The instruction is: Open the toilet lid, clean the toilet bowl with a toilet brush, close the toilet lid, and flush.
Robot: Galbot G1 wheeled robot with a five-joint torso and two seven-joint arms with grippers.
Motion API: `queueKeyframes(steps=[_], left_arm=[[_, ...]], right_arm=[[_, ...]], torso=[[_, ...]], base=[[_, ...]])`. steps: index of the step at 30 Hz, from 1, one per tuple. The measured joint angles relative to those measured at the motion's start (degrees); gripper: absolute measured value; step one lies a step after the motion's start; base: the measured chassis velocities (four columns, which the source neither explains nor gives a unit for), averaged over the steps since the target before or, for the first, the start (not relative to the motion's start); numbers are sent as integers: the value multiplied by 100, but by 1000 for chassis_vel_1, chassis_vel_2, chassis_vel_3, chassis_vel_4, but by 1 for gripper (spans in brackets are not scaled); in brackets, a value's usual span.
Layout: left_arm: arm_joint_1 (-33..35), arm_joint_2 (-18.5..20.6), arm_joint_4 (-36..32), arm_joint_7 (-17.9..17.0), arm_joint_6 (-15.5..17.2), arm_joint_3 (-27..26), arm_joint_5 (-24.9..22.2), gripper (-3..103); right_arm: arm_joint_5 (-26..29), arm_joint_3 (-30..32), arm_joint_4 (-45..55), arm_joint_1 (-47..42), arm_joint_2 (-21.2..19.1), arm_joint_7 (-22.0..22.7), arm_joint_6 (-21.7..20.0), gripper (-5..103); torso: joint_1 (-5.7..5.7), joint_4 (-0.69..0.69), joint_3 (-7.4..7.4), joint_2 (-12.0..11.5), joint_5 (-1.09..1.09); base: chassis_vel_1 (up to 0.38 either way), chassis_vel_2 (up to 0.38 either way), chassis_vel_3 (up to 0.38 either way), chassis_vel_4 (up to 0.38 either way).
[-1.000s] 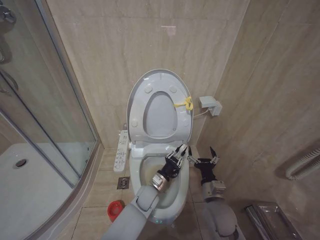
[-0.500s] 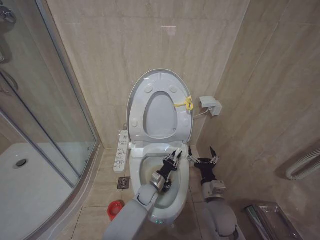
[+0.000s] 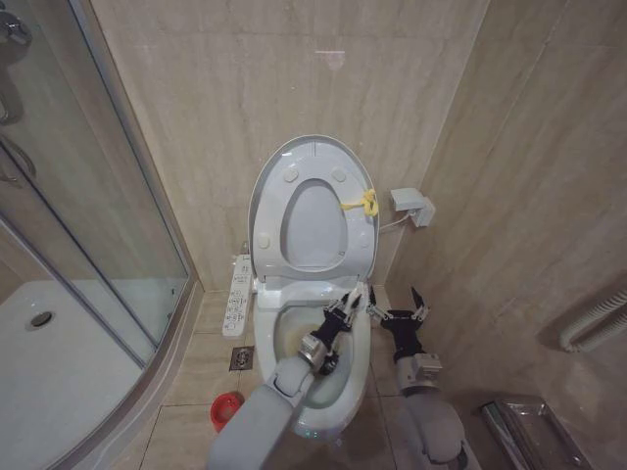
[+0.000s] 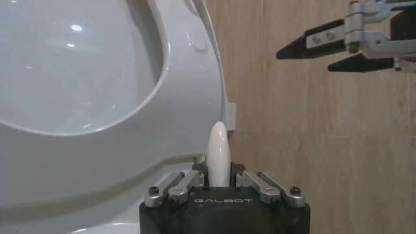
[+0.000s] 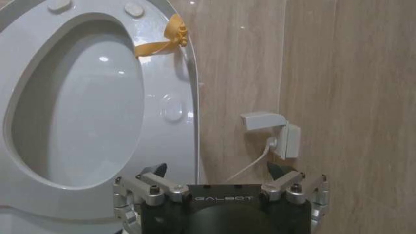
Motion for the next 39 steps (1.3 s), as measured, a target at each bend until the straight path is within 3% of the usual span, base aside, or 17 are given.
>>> queueKeyframes(steps=[7, 26, 39], left_arm=[[243, 228, -390, 25, -1, -75, 138, 21], [1739, 1027, -1821, 40, 41, -679, 202, 21], [957, 733, -1574, 84, -14, -549, 251, 21]], right_arm=[[0, 0, 0, 0, 0, 0, 0, 100], [0, 0, 0, 0, 0, 0, 0, 100], [0, 0, 1, 0, 0, 0, 0, 100]], torso=[[0, -1, 0, 0, 0], [-1, 1, -1, 1, 1], [0, -1, 0, 0, 1]], base=[[0, 0, 0, 0], [0, 0, 0, 0], [0, 0, 0, 0]])
